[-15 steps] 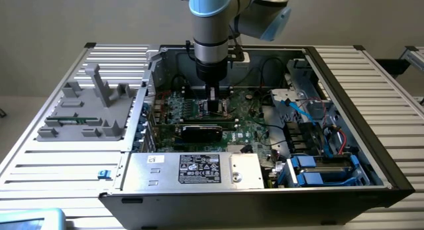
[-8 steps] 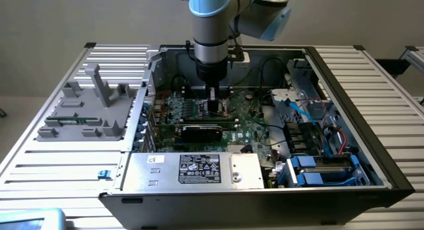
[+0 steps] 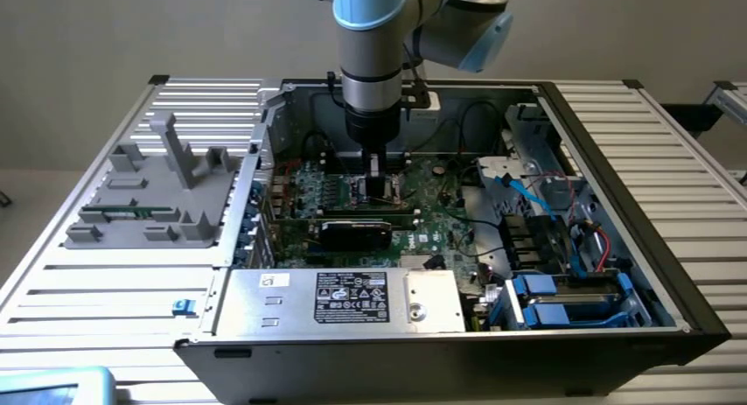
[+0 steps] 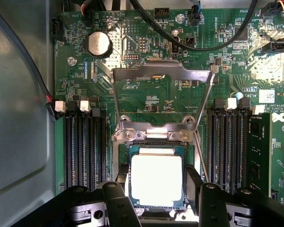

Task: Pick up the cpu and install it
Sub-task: 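Place the cpu into insertion slot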

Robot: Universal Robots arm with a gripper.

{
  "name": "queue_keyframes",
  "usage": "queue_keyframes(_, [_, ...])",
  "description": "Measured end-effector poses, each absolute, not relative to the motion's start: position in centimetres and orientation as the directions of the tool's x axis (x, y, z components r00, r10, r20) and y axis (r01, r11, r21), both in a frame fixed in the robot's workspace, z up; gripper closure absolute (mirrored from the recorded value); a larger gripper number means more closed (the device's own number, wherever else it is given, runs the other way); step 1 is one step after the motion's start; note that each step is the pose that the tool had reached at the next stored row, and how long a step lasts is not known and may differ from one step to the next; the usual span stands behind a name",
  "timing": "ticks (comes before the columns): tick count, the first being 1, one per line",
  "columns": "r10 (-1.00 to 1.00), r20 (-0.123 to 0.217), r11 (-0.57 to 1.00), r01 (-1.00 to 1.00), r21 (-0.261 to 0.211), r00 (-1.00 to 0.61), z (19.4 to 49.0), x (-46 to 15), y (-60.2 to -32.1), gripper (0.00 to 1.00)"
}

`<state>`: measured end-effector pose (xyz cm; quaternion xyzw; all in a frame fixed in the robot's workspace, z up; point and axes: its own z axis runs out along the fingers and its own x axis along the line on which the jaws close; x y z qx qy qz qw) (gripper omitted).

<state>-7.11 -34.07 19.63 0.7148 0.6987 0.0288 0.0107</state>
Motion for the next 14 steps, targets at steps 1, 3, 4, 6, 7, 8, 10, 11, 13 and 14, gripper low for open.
queue_keyframes(1, [0.999,0.026,-0.023,0.998,0.056,0.022,19.62,-7.11,-34.07,0.45])
queue_keyframes(3, [0.999,0.026,-0.023,0.998,0.056,0.022,19.62,-7.11,-34.08,0.45])
queue_keyframes(4, [0.999,0.026,-0.023,0.998,0.056,0.022,19.61,-7.11,-34.07,0.45])
queue_keyframes(6, [0.999,0.026,-0.023,0.998,0.056,0.022,19.61,-7.11,-34.07,0.45])
queue_keyframes(7, [0.999,0.026,-0.023,0.998,0.056,0.022,19.61,-7.11,-34.07,0.45])
queue_keyframes(8, [0.999,0.026,-0.023,0.998,0.056,0.022,19.61,-7.11,-34.07,0.45])
queue_keyframes(10, [0.999,0.026,-0.023,0.998,0.056,0.022,19.61,-7.11,-34.07,0.45])
queue_keyframes(11, [0.999,0.026,-0.023,0.998,0.056,0.022,19.61,-7.11,-34.07,0.45])
queue_keyframes(13, [0.999,0.026,-0.023,0.998,0.056,0.022,19.61,-7.11,-34.07,0.45])
queue_keyframes(14, [0.999,0.026,-0.023,0.998,0.056,0.022,19.61,-7.11,-34.07,0.45])
